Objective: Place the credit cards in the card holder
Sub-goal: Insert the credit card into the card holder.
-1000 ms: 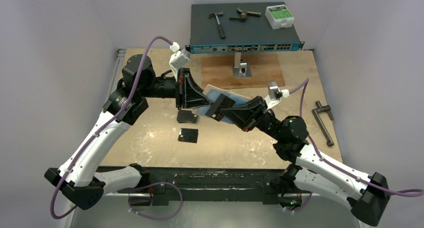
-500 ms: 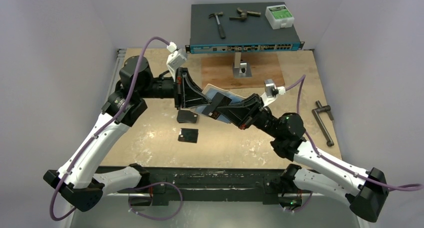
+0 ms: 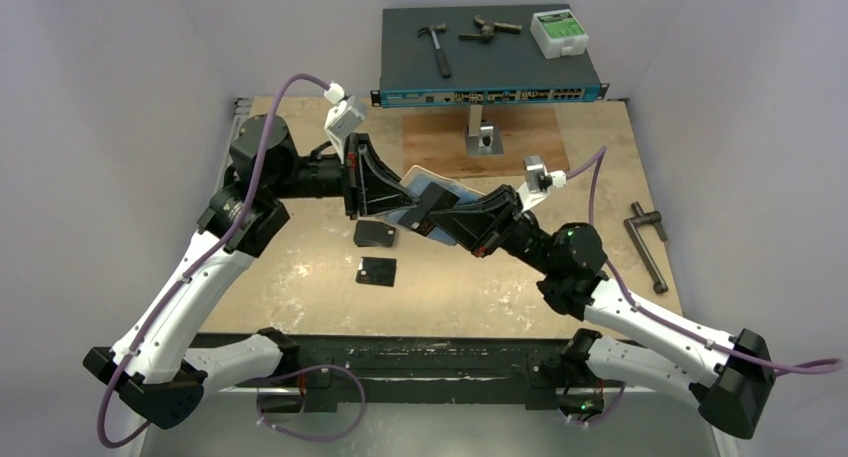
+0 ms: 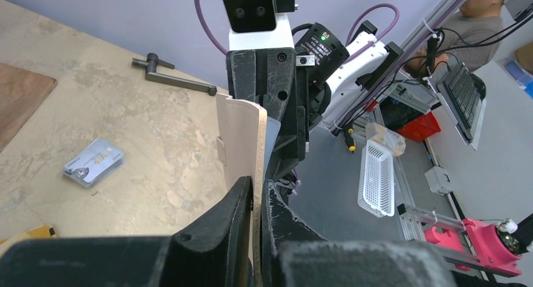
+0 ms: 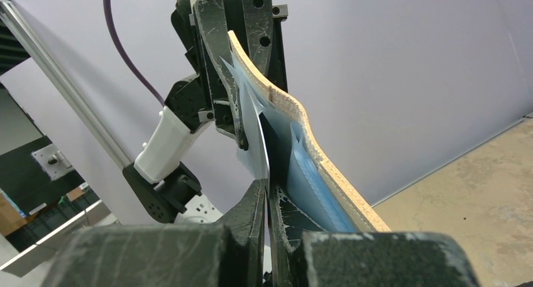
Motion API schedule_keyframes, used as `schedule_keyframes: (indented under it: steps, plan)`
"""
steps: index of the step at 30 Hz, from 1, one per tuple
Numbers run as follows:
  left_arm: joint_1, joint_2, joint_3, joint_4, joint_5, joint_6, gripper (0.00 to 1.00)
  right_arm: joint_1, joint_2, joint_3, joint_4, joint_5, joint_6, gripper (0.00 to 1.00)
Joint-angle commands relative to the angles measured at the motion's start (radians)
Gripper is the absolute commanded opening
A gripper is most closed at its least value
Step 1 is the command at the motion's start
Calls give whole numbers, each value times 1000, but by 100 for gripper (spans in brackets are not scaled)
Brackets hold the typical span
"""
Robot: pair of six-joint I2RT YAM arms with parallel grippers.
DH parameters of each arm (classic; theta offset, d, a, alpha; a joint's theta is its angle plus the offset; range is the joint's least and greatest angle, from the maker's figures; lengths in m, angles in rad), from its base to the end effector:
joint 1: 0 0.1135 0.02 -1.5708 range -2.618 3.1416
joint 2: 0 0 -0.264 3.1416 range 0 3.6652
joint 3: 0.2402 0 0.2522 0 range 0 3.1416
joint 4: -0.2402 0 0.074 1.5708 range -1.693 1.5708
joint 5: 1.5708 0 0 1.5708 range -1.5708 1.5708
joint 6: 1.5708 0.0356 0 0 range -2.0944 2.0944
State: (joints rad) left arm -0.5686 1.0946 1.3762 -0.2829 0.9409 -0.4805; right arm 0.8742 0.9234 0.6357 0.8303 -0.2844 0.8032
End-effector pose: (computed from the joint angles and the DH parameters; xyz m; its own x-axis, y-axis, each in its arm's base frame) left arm 0.1636 -0.1387 0.4737 -0.4623 -0.0277 -0.8863 0.8846 0.0546 -0.4631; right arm 0.1241 0.1639 0.3680 -0.4106 0.5856 -0.6989 -0.8567 0.0147 0.5156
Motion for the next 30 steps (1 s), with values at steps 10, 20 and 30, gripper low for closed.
schedule_keyframes:
  steps: [10, 20, 30]
  plan:
    - [-23, 1, -21, 14, 23, -25, 17, 16, 25, 67, -70, 36, -49, 0]
    - [-20, 3, -39, -4, -21, -38, 0, 16, 7, 95, -245, 67, -96, 14]
    - [30, 73, -56, -85, -93, -56, 0, 16, -232, 38, -632, 267, -133, 67]
